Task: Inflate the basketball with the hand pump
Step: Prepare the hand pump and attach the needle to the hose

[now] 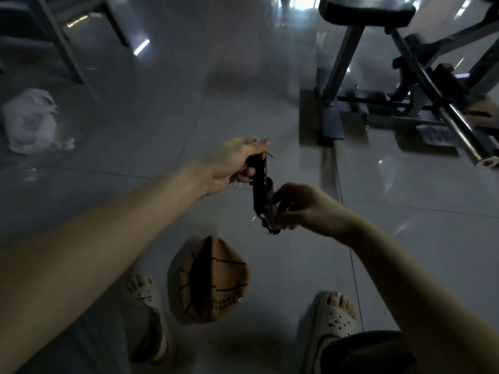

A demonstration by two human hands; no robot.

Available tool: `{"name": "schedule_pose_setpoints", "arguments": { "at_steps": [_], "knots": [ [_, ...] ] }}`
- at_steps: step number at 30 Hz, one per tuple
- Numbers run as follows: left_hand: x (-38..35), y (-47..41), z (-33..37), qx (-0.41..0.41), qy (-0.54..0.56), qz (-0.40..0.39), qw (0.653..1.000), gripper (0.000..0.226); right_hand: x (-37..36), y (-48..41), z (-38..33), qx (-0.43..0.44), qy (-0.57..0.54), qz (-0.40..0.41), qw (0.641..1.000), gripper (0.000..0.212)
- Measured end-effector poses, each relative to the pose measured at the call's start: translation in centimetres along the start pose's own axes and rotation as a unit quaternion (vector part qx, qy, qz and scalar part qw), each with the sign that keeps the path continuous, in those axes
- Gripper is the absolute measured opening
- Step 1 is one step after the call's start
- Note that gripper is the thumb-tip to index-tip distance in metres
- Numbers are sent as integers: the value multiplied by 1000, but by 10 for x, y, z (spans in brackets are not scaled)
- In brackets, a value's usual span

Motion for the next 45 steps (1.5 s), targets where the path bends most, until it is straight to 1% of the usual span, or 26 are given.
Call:
{"name": "schedule_pose_setpoints", "arguments": {
  "at_steps": [1, 2, 3, 4, 5, 6, 7, 9, 11, 13, 15, 18, 20, 22, 24, 29, 33, 37, 40, 42, 45],
  "knots": [
    [3, 5, 10, -9, -9, -16, 1000, 27, 10, -4, 8, -17, 21, 5, 1000, 22],
    [6, 10, 20, -17, -19, -33, 999, 28, 17, -11, 18, -37, 62, 26, 997, 24],
    [9, 15, 29, -23, -28, -48, 998, 28, 20, -18, 25, -53, 103, 42, 992, 32],
    [12, 19, 39, -27, -33, -62, 997, 29, 17, -26, 30, -62, 125, 43, 989, 45],
    [14, 24, 49, -30, -35, -74, 996, 29, 9, -33, 34, -64, 127, 28, 989, 57],
    [17, 29, 58, -31, -38, -84, 995, 29, -1, -40, 37, -60, 124, 5, 990, 63],
    [21, 35, 68, -33, -41, -91, 994, 30, -13, -46, 40, -55, 132, -18, 990, 63],
    [28, 42, 80, -34, -46, -95, 994, 30, -29, -55, 55, -65, 175, -44, 981, 52],
    [36, 50, 88, -38, -44, -88, 994, 29, -37, -61, 65, -91, 201, -72, 973, 55],
    [43, 55, 90, -35, -32, -86, 995, 29, -42, -61, 76, -108, 194, -103, 969, 59],
    [48, 59, 88, -30, -28, -83, 996, 29, -44, -63, 88, -122, 190, -116, 967, 55],
    [58, 61, 84, -29, -33, -57, 997, 31, -46, -67, 113, -152, 220, -93, 959, 43],
    [66, 60, 82, -37, -24, -38, 998, 31, -42, -67, 125, -172, 241, -54, 954, 26],
    [70, 56, 77, -47, -29, -26, 998, 31, -36, -68, 132, -194, 205, -6, 959, 10],
    [66, 49, 67, -55, -43, -12, 998, 31, -30, -65, 138, -234, 149, 31, 960, 4],
    [25, 15, 11, -44, -22, 18, 999, 29, -23, -46, 163, -331, 58, 99, 936, 16],
    [-28, -17, -56, -13, -16, 17, 1000, 25, -21, -36, 197, -363, 42, 143, 920, 21],
    [-69, -43, -116, 15, -9, 39, 999, 26, -14, -31, 214, -381, -5, 118, 917, 20],
    [-91, -60, -140, 39, -17, 75, 996, 29, -3, -34, 206, -367, -100, 129, 916, 20],
    [-104, -67, -152, 53, -25, 94, 994, 30, 0, -37, 192, -343, -152, 130, 918, 25],
    [-110, -70, -166, 78, 1, 120, 990, 31, -6, -41, 176, -325, -176, 78, 926, 33]
  ]
}}
Point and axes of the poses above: each hand's wrist, its own y-axis away from the middle knuckle, its own x-axis out of the back of the hand, z = x × y, the point moved 4 cm from there along -y, towards the middle knuckle, and after that the axes turned 1 degree about y, right-handed, at the moved point
